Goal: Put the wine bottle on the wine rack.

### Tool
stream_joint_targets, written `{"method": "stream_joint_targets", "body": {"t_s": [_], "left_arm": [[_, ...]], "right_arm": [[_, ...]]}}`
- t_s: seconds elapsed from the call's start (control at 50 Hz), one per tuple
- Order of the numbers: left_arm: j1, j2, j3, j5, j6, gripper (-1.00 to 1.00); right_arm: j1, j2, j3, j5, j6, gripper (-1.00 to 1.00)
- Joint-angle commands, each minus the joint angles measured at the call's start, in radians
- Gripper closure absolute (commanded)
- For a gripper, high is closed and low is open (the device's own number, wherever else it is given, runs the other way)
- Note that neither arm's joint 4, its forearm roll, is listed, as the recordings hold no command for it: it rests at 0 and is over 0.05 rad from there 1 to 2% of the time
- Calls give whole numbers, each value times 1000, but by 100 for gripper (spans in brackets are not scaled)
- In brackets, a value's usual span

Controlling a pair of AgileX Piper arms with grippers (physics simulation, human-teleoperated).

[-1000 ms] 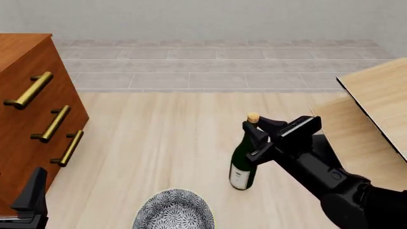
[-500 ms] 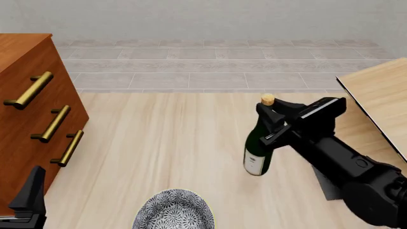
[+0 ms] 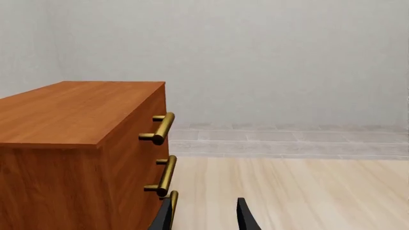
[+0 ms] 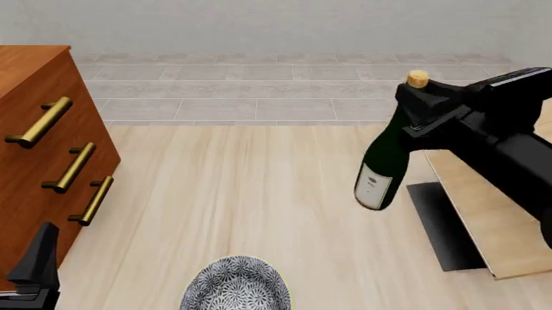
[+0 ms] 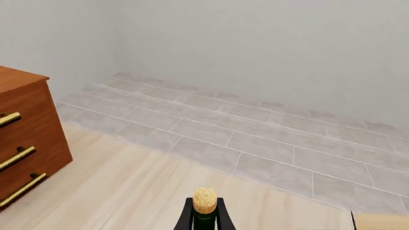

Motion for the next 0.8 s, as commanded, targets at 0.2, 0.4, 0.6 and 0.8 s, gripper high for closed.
{"method": "stream_joint_targets", "body": {"t_s": [0.2, 0.4, 0.6, 0.8], "left_arm": [[0, 0, -16, 6, -15, -100], [3, 0, -31, 17, -19, -100], [-5, 0, -32, 17, -21, -100], [-9, 0, -28, 11, -25, -100]], "right_arm": [[-64, -13, -264, 297, 157, 100], [-156, -20, -368, 438, 302, 100], [-269, -62, -441, 549, 421, 100], [-385, -63, -485, 636, 519, 100]]}}
